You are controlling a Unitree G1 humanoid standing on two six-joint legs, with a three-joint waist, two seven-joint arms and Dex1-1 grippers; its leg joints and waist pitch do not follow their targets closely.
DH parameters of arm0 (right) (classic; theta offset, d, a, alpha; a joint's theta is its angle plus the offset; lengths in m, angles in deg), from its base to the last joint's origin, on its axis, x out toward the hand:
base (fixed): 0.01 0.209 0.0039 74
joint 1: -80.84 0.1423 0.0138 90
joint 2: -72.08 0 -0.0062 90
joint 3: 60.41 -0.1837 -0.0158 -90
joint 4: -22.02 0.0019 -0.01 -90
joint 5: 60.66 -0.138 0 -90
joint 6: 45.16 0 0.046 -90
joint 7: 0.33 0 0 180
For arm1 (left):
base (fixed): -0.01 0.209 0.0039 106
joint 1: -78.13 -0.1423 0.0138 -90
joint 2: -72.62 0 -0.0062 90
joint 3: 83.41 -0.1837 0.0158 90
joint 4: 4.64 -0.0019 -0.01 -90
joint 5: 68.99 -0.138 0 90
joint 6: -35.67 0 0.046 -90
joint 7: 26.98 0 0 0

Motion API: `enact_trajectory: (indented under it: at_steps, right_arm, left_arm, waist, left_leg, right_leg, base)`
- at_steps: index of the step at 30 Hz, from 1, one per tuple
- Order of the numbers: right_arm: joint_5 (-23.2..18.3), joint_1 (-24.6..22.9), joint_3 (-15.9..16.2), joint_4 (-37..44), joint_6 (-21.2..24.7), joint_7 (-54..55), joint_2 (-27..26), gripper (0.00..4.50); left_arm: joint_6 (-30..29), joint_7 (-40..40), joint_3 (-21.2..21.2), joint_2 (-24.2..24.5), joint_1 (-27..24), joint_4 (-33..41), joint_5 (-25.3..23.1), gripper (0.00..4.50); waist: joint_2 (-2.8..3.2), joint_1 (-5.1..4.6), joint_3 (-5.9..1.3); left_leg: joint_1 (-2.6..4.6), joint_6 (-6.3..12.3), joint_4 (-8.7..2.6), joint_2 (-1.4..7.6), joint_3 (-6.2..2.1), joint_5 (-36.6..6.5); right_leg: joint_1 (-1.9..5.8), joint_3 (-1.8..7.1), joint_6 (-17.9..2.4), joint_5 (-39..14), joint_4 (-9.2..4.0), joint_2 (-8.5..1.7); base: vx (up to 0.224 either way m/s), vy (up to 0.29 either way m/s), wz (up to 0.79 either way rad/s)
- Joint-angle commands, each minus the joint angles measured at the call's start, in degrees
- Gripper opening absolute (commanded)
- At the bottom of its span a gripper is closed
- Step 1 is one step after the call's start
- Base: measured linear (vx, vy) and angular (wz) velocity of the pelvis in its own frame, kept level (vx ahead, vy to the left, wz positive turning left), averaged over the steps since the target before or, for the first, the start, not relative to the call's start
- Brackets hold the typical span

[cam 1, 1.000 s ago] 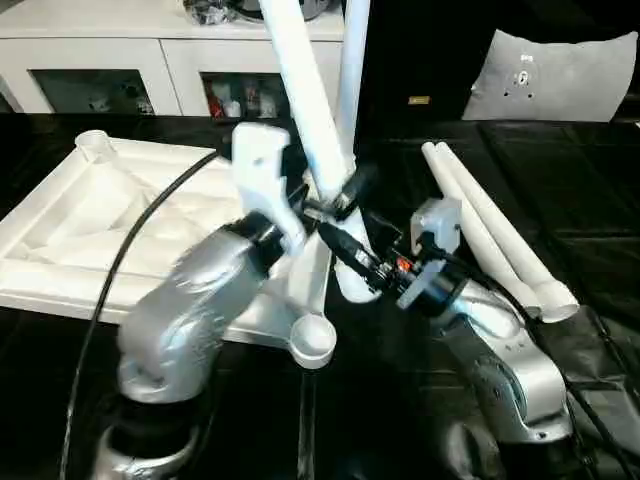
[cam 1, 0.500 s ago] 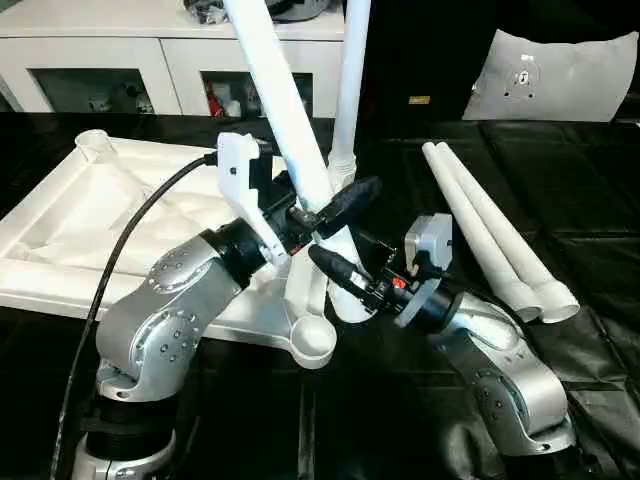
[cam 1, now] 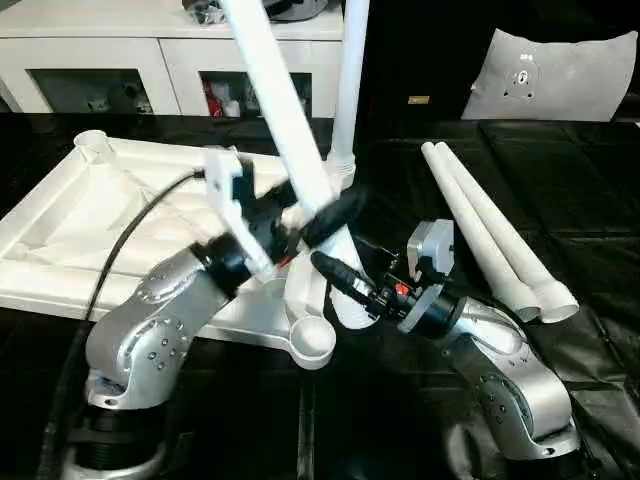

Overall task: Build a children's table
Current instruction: Pick table leg

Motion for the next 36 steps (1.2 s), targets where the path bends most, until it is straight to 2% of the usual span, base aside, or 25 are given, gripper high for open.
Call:
enact_trajectory:
  at_steps: [1, 4, 5, 7, 9, 11, 12, 13, 17, 19, 22, 27, 36]
  right_arm:
    - [-0.7, 0.2, 0.1, 1.8, -0.8, -0.5, 0.0, 1.9]
    - [-0.8, 0.1, 0.2, 1.9, -0.8, -0.8, 0.1, 1.9]
    - [-0.9, 0.1, 0.3, 1.9, -0.8, -1.0, 0.2, 1.9]
    - [-1.0, 0.1, 0.3, 2.0, -0.8, -1.3, 0.3, 1.9]
    - [-1.1, 0.1, 0.4, 1.9, -0.8, -1.5, 0.4, 1.9]
    - [-1.2, 0.0, 0.8, 1.8, -1.0, -1.9, 0.6, 1.9]
    - [-1.2, 0.0, 0.9, 1.8, -1.0, -1.9, 0.6, 1.9]
    - [-1.2, 0.1, 1.0, 1.7, -1.1, -2.1, 0.7, 1.9]
    - [-1.0, 0.2, 1.1, 1.6, -1.2, -2.5, 0.8, 1.9]
    - [-1.1, 0.2, 1.0, 1.7, -1.2, -2.5, 0.8, 1.9]
    - [-1.1, 0.0, 0.9, 1.9, -1.2, -2.5, 0.9, 1.9]
    - [-1.1, -0.2, 1.0, 2.0, -1.3, -2.5, 1.0, 1.9]
    - [-0.9, 0.2, 0.7, 1.3, -1.6, -2.2, 0.8, 1.9]
  left_arm:
    - [0.5, -0.7, -0.3, 1.4, -0.2, -1.3, -2.2, 4.13]
    - [0.3, -2.3, 0.4, 2.2, -0.5, -1.3, -0.8, 4.13]
    - [-1.2, -3.2, 1.8, 1.7, -0.7, -0.9, 2.4, 4.13]
    - [-3.0, -3.9, 2.9, 1.2, -0.9, -0.5, 5.5, 4.08]
    - [-5.7, -5.0, 4.7, 0.0, -1.2, -0.7, 11.2, 3.75]
    - [-8.4, -7.0, 7.6, -2.1, -1.1, -2.2, 20.2, 3.64]
    - [-8.6, -7.6, 7.8, -2.2, -0.9, -2.5, 21.2, 3.64]
    - [-8.5, -8.2, 7.7, -2.1, -0.6, -2.9, 21.4, 3.48]
    - [-7.8, -9.8, 6.5, -0.9, 0.5, -4.1, 18.1, 3.38]
    - [-7.4, -9.8, 6.7, -1.1, 0.7, -4.5, 17.9, 3.31]
    - [-7.8, -9.5, 6.9, -0.9, 0.8, -4.8, 18.0, 3.3]
    - [-8.0, -9.1, 6.7, -0.5, 0.5, -4.7, 19.0, 3.3]
    - [-7.0, -8.9, 6.5, -0.6, -0.1, -4.9, 17.1, 3.3]
  waist:
    - [0.43, -0.15, -3.35]
    - [0.43, -0.21, -3.41]
    - [0.39, -0.2, -3.37]
    - [0.24, -0.18, -3.43]
    - [0.32, -0.19, -3.4]
    - [0.06, 0.0, -3.42]
    - [0.03, 0.09, -3.46]
    - [0.06, 0.07, -3.53]
    - [0.16, -0.03, -3.61]
    - [0.31, -0.04, -3.64]
    - [0.2, -0.05, -3.71]
    - [0.14, -0.02, -3.67]
    - [0.07, 0.0, -3.67]
  left_leg:
    - [1.82, 0.03, -4.14, 4.08, -1.69, -8.5]
    - [1.82, 0.03, -4.05, 3.99, -1.58, -8.5]
    - [1.74, -0.03, -4.05, 3.96, -1.52, -8.5]
    - [1.76, -0.14, -4.08, 3.93, -1.49, -8.8]
    - [1.76, -0.25, -3.98, 3.86, -1.38, -8.9]
    - [1.74, -0.2, -3.89, 3.75, -1.19, -8.4]
    - [1.73, -0.19, -3.82, 3.71, -1.19, -8.1]
    - [1.66, -0.07, -3.82, 3.7, -1.2, -8.2]
    - [1.73, 0.73, -3.85, 3.83, -1.3, -7.9]
    - [1.74, 0.85, -3.79, 3.86, -1.33, -7.4]
    - [1.71, 0.93, -3.74, 3.85, -1.34, -7.0]
    - [1.74, 1.06, -3.69, 3.82, -1.29, -7.0]
    - [1.71, 1.47, -3.6, 3.81, -1.27, -6.7]
  right_leg:
    - [1.21, 3.01, -8.5, 4.8, -4.04, -6.2]
    - [1.27, 3.0, -9.3, 6.2, -3.9, -6.28]
    - [1.32, 2.99, -9.6, 6.2, -3.86, -6.34]
    - [1.35, 2.93, -10.2, 5.4, -3.9, -6.37]
    - [1.28, 2.97, -10.6, 4.9, -3.81, -6.37]
    - [1.23, 2.97, -11.4, 3.7, -3.97, -6.38]
    - [1.23, 2.99, -11.6, 3.7, -3.88, -6.33]
    - [1.32, 2.98, -11.5, 3.8, -3.87, -6.28]
    - [1.41, 3.05, -10.0, 4.0, -3.96, -6.3]
    - [1.41, 3.02, -10.0, 5.1, -3.87, -6.27]
    - [1.54, 2.95, -10.3, 6.4, -3.72, -6.31]
    - [1.54, 2.95, -10.6, 6.0, -3.72, -6.27]
    - [1.58, 2.91, -10.7, 5.9, -3.71, -6.29]
  base:
    - [0.0, 0.0, 0.0]
    - [0.0, 0.0, 0.0]
    - [0.0, 0.0, 0.0]
    - [0.0, 0.0, 0.0]
    - [0.0, 0.0, 0.0]
    - [0.0, 0.0, 0.0]
    - [0.0, 0.0, 0.0]
    - [0.0, 0.0, 0.0]
    - [0.0, 0.0, 0.0]
    - [0.0, 0.0, 0.0]
    - [0.0, 0.0, 0.0]
    - [0.0, 0.0, 0.0]
    - [0.0, 0.0, 0.0]
